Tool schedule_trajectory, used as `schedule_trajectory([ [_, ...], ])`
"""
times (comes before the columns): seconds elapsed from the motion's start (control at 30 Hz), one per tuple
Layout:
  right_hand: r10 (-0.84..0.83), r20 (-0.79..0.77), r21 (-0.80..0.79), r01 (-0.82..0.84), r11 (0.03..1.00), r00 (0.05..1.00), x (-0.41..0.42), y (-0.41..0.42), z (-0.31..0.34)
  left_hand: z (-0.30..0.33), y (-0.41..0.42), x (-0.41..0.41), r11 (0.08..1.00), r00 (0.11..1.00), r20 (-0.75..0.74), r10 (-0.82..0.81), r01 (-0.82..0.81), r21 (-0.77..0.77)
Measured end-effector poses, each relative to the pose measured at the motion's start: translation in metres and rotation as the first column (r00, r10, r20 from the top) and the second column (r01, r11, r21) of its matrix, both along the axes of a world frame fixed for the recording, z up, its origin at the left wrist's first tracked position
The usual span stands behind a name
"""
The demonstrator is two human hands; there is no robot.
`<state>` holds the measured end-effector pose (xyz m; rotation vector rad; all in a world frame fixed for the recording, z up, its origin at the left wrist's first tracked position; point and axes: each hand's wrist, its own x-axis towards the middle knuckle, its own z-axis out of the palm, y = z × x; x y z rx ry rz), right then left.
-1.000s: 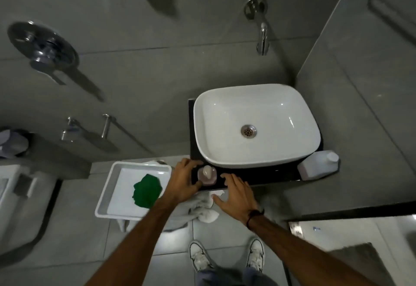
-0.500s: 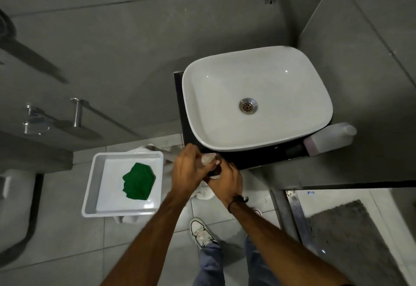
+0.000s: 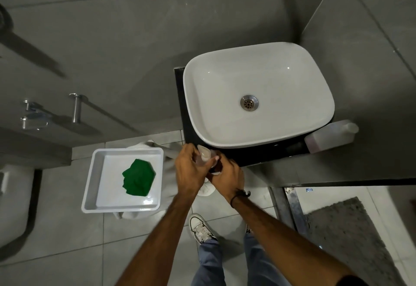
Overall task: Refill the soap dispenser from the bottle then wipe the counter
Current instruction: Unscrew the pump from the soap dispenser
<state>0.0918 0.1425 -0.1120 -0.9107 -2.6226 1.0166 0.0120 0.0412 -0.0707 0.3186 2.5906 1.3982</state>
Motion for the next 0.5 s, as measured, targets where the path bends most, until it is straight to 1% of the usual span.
schedule_trajectory([
  [0.13, 0.009, -0.022, 0.002, -0.009, 1.000, 1.000, -0.001, 0.003, 0.000, -0.001, -0.008, 0.000, 0.990, 0.994, -0.013, -0.108, 0.109, 0.092],
  [0.2, 0.010, -0.014, -0.014, -0.010, 1.000, 1.000, -0.001, 0.004, 0.000, -0.002, -0.014, -0.004, 0.988, 0.989, -0.038, -0.140, 0.142, 0.061],
  [0.23, 0.006, -0.011, -0.012, -0.006, 1.000, 1.000, -0.001, 0.003, 0.000, -0.001, -0.014, -0.005, 0.990, 0.990, -0.042, -0.133, 0.134, 0.037],
  [0.4, -0.004, 0.003, 0.002, 0.004, 1.000, 1.000, -0.001, 0.003, -0.001, 0.011, -0.001, 0.000, 0.999, 0.998, -0.056, 0.010, -0.012, -0.031],
  [0.5, 0.006, -0.013, 0.012, -0.006, 1.000, 1.000, -0.001, 0.004, 0.001, 0.013, -0.002, 0.006, 1.000, 0.999, -0.048, -0.007, 0.007, 0.000],
])
